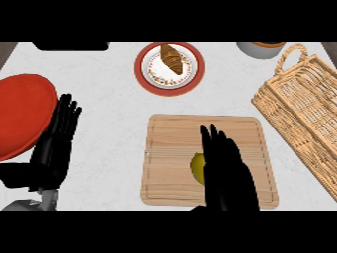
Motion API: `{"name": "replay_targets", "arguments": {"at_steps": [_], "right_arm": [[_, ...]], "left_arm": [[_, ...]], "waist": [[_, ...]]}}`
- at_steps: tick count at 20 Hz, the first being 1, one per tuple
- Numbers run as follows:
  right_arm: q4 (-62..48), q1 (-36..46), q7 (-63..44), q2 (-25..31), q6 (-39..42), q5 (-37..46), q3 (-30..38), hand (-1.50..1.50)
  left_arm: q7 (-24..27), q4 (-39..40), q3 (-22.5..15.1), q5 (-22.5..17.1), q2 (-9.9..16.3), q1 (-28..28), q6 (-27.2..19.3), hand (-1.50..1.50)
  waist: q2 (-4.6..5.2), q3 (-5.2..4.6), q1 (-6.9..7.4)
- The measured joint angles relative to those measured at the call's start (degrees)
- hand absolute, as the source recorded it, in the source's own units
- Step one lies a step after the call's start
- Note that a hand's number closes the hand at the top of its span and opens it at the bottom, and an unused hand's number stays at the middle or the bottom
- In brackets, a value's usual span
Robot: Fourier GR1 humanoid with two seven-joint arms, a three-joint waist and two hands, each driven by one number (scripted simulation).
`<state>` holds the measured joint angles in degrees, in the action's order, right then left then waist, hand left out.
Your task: Pick the lemon from the cutting board and place it in the basket
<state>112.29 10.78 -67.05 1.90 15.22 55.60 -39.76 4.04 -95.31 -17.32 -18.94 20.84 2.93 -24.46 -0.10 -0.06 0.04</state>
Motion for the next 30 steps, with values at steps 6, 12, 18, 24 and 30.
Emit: {"name": "replay_targets", "arguments": {"at_steps": [6, 12, 18, 24, 30], "right_arm": [[-3.04, -0.95, 1.62, -0.78, -0.51, 3.15, 0.30, -1.50], [-5.99, -1.03, 1.81, -1.02, -2.24, 3.56, 0.69, -1.50], [-8.10, -2.52, 3.15, -1.13, -3.67, 3.75, 1.33, -1.50], [-10.85, -3.38, 3.78, -1.21, -4.51, 3.17, 2.47, -1.50], [-12.82, -3.09, 4.48, -1.30, -4.94, 1.96, 3.41, -1.50]], "left_arm": [[-0.35, 0.83, 1.29, 0.46, -0.30, 0.46, 1.11, 0.00], [-0.29, 0.05, 1.13, 1.76, -1.61, -0.75, 1.39, 0.00], [-0.51, 1.29, 2.49, 2.39, -2.82, 0.27, 2.40, 0.00], [-1.44, -0.65, 3.55, 2.94, -2.50, -1.28, 3.79, 0.00], [-2.25, -0.18, 4.93, 4.22, -3.73, -0.57, 4.52, 0.00]], "waist": [[0.04, 0.01, -0.03], [0.05, 0.03, 0.20], [0.09, 0.04, 0.05], [0.07, 0.05, 0.18], [0.09, 0.05, 0.07]]}}
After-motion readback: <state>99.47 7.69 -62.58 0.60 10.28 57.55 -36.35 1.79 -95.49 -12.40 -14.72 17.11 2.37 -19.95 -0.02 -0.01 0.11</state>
